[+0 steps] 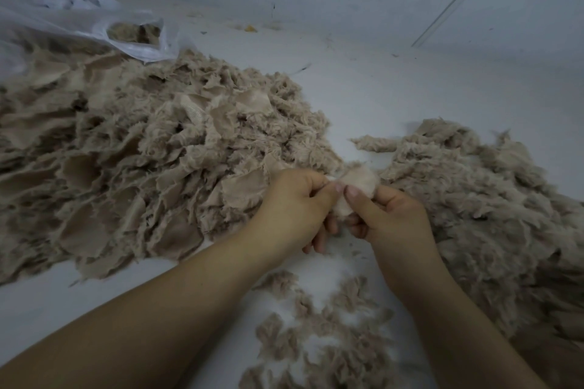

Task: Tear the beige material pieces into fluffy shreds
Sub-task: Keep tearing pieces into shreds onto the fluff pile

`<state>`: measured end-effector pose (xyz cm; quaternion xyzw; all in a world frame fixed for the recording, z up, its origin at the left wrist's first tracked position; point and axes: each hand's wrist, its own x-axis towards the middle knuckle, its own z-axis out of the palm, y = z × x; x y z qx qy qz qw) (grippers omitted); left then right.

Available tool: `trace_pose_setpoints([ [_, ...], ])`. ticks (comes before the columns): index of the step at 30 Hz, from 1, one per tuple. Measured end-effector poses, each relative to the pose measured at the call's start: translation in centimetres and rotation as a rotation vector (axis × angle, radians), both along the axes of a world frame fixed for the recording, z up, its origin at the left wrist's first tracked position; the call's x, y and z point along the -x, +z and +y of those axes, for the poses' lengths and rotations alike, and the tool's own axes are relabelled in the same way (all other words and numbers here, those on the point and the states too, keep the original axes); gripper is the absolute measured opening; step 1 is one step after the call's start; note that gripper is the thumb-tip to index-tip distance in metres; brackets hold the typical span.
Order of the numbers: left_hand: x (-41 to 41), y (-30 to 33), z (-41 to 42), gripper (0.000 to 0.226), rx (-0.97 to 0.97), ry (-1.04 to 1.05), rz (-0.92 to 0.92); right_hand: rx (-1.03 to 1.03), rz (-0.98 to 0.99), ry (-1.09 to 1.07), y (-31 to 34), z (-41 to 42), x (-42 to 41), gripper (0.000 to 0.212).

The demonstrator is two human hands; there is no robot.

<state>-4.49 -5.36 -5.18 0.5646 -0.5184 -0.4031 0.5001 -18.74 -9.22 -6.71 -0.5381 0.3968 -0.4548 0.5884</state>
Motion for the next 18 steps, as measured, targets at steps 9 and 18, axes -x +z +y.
trace_pose_setpoints([
  [9,-0.5,0.5,-0.2,0.041,0.009,0.176,0.017,-0.069,-0.036,-0.146,-0.2,-0.7,-0.1,0.033],
  [18,-1.7,1.7,-0.1,0.044,0.021,-0.128,-0.363,-0.084,-0.034,-0.047,-0.3,-0.8,0.0,0.030],
])
